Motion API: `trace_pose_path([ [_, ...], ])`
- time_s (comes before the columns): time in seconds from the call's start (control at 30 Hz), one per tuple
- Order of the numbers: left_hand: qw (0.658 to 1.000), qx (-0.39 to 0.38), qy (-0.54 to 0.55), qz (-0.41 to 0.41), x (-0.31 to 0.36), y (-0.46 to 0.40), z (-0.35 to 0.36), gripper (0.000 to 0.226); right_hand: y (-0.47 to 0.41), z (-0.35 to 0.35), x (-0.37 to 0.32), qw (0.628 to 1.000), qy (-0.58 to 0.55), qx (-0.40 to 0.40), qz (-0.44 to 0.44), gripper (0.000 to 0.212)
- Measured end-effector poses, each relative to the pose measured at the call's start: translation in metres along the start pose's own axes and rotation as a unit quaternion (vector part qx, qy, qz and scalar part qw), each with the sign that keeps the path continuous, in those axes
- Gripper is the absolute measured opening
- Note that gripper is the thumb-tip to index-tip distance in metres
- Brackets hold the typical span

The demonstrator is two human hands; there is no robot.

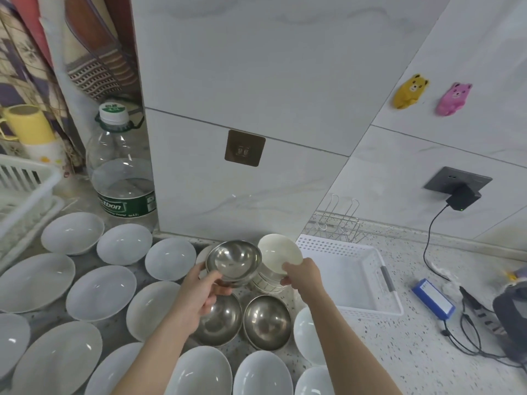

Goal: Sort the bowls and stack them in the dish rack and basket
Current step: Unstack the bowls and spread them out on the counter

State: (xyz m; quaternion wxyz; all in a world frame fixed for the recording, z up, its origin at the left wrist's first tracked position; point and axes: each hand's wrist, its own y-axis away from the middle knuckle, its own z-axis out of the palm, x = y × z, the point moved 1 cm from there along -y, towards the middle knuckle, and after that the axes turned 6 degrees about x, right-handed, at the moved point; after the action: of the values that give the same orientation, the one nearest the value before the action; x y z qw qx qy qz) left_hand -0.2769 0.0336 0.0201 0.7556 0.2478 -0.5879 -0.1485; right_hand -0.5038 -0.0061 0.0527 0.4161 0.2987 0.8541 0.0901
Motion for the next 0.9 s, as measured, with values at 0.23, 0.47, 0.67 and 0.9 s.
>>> trace_pose_path([
  [0.23,1.000,-0.001,0.000,-0.002,-0.002,0.001,-0.003,0.028,-0.002,-0.002,-0.001,1.000,0.010,-0.003,0.000,0.033],
  [0.47,1.000,-0.005,0.002,-0.006,-0.003,0.000,-0.003,0.027,-0.006,-0.004,-0.003,0.999,0.046,-0.014,-0.003,0.039],
  [0.67,1.000,-0.003,-0.002,-0.006,0.000,0.002,-0.007,0.027,-0.009,-0.004,-0.003,1.000,0.016,-0.009,-0.007,0.033],
  [0.9,1.000,0.010,0.011,0.002,0.001,0.005,-0.009,0.026,0.000,-0.012,-0.004,0.995,-0.101,-0.012,-0.005,0.040],
])
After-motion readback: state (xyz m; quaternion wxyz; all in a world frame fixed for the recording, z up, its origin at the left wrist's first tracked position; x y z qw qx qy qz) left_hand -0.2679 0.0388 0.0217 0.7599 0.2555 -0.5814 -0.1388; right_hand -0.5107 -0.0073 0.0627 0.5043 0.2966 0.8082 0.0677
